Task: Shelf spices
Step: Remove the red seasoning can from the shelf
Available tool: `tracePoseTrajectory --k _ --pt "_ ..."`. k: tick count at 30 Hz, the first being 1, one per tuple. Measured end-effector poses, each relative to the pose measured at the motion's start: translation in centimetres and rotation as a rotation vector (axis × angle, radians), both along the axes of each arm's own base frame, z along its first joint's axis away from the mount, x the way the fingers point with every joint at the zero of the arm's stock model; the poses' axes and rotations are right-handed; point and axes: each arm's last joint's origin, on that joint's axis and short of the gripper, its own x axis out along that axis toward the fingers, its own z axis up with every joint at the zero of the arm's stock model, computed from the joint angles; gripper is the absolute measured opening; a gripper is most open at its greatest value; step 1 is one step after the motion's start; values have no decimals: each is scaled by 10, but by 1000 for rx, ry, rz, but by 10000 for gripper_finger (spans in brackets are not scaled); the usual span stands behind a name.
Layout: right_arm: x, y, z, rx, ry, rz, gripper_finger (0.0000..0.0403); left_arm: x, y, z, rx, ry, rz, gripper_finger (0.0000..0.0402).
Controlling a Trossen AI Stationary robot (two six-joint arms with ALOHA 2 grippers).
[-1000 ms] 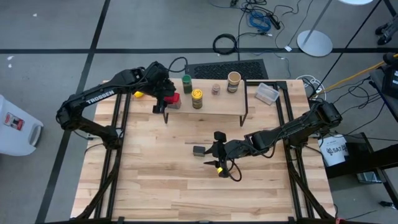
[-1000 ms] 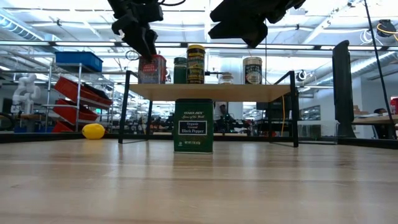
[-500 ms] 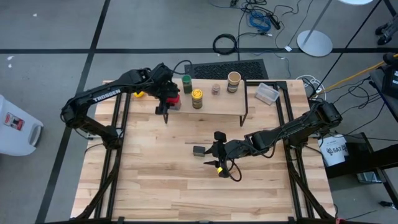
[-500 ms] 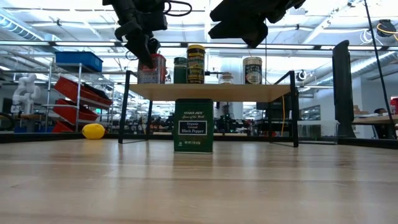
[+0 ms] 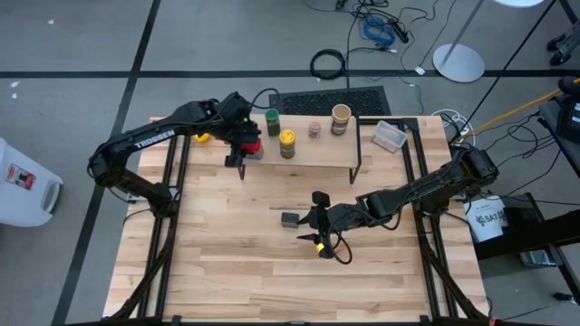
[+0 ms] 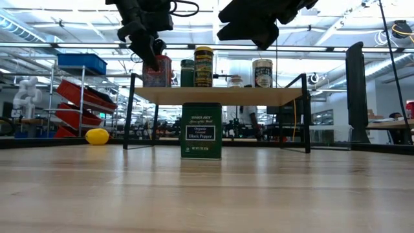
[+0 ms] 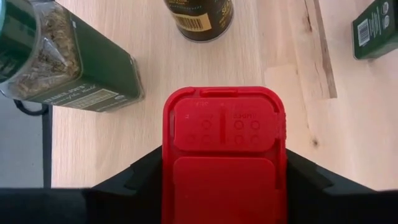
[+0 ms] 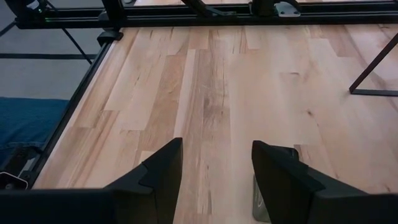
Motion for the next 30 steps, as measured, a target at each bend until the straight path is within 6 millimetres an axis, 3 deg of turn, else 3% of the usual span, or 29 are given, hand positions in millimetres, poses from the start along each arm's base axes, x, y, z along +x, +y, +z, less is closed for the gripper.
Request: tracePoseTrajectory --k 4,12,18,22,30 --pt "0 0 -1 -4 9 0 181 -3 -5 5 -32 -7 4 221" --pt "-7 1 8 9 1 1 181 1 -33 50 -145 -185 -13 220" --pt "-38 7 33 91 32 -10 181 15 -70 59 -207 -227 -101 220" --pt "-65 15 47 138 63 -40 181 35 -100 61 -249 -298 -168 220" --pt "-103 39 51 168 134 -85 181 80 -147 52 -247 -427 -260 219"
